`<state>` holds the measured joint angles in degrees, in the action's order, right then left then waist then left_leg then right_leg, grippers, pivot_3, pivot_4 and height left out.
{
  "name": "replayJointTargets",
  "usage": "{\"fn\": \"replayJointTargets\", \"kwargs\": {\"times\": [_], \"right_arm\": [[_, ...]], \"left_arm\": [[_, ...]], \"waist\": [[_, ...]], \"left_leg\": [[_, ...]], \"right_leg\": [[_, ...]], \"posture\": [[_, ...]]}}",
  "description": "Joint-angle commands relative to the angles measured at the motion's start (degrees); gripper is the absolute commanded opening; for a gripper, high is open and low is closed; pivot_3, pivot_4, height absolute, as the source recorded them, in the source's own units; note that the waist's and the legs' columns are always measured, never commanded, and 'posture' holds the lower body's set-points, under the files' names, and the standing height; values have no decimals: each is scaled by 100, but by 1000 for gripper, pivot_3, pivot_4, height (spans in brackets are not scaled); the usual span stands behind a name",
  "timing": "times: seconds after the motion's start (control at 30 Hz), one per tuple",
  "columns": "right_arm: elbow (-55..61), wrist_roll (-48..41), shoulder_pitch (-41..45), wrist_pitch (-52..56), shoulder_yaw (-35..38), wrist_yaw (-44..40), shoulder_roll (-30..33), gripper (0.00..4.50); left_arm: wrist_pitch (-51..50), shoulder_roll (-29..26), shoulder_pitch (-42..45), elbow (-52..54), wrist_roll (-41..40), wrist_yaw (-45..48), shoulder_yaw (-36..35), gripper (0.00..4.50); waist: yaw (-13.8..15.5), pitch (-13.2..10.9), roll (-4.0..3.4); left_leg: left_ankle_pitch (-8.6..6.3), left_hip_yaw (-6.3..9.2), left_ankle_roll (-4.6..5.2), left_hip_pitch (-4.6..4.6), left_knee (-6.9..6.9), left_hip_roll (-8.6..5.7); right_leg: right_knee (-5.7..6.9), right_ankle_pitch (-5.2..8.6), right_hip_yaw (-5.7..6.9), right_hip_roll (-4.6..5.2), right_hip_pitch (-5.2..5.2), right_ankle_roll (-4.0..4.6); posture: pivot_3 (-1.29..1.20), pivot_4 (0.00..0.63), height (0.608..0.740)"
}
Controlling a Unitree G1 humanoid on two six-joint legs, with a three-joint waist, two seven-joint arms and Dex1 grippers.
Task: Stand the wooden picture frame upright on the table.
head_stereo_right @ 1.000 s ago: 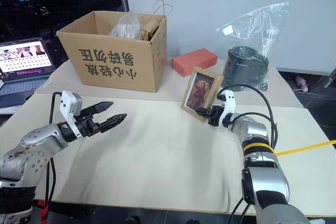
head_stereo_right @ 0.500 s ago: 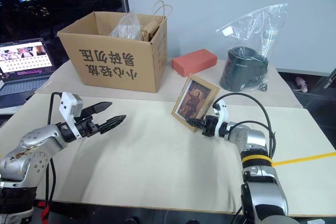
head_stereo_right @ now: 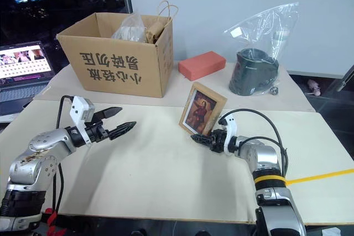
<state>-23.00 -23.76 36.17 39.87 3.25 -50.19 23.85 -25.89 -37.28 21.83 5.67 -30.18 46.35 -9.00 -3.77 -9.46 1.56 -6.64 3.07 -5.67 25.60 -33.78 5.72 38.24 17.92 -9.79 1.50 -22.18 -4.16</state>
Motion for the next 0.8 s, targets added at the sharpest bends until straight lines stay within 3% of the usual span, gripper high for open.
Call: {"fn": "replayJointTargets", "kwargs": {"times": [0.03, 0.13, 0.27, 0.37, 0.43, 0.57, 0.8], "right_arm": [[434, -140, -312, 221, 399, 50, 452, 4469], [883, -327, -699, 384, 607, -158, 938, 4469], [1457, -532, -1397, 413, 929, -928, 2067, 4469], [2376, -560, -1974, -70, 1090, -1336, 2581, 4469], [2898, -498, -2187, -630, 1167, -1354, 2569, 4469], [3597, 60, -2439, -1512, 1157, -452, 2101, 4469], [4378, -197, -2927, -1080, 1413, 243, 1775, 4469]], "left_arm": [[208, -25, 44, 0, 89, 80, -62, 4500], [186, -65, -47, -31, 209, 78, -20, 4500], [199, -47, -295, -24, 371, -84, -64, 4500], [272, -75, -503, -51, 653, -292, -35, 4500], [431, -54, -563, -198, 835, -354, -3, 4500], [805, 64, -614, -316, 1335, -498, 333, 4500], [187, 175, -654, 67, 839, -319, 266, 4500]], "waist": [[47, 0, 0], [138, 0, 0], [143, -2, -3], [111, -3, -7], [29, -3, -7], [-27, -3, -6], [57, -3, -5]], "left_leg": [[0, 0, 0, 0, 0, 0], [0, -1, 0, 3, 0, -1], [-2, -3, 3, 6, 5, -1], [-4, -4, 5, 4, 6, 0], [-4, -3, 5, -5, 6, 5], [-1, -3, 3, -9, -7, 5], [0, -2, 3, 9, -4, 3]], "right_leg": [[-1, 0, 0, 0, 1, -1], [-9, 1, 0, 1, 1, -1], [-15, 2, 0, 2, -2, -2], [-15, 8, 0, 2, -2, -12], [-13, 20, -1, -2, -2, -31], [-12, 19, -3, -2, 5, -40], [-14, 14, -3, 0, -3, -30]], "posture": [[0, 150, 730], [0, 150, 730], [0, 150, 730], [0, 150, 730], [0, 150, 730], [0, 150, 730], [0, 150, 730]]}}
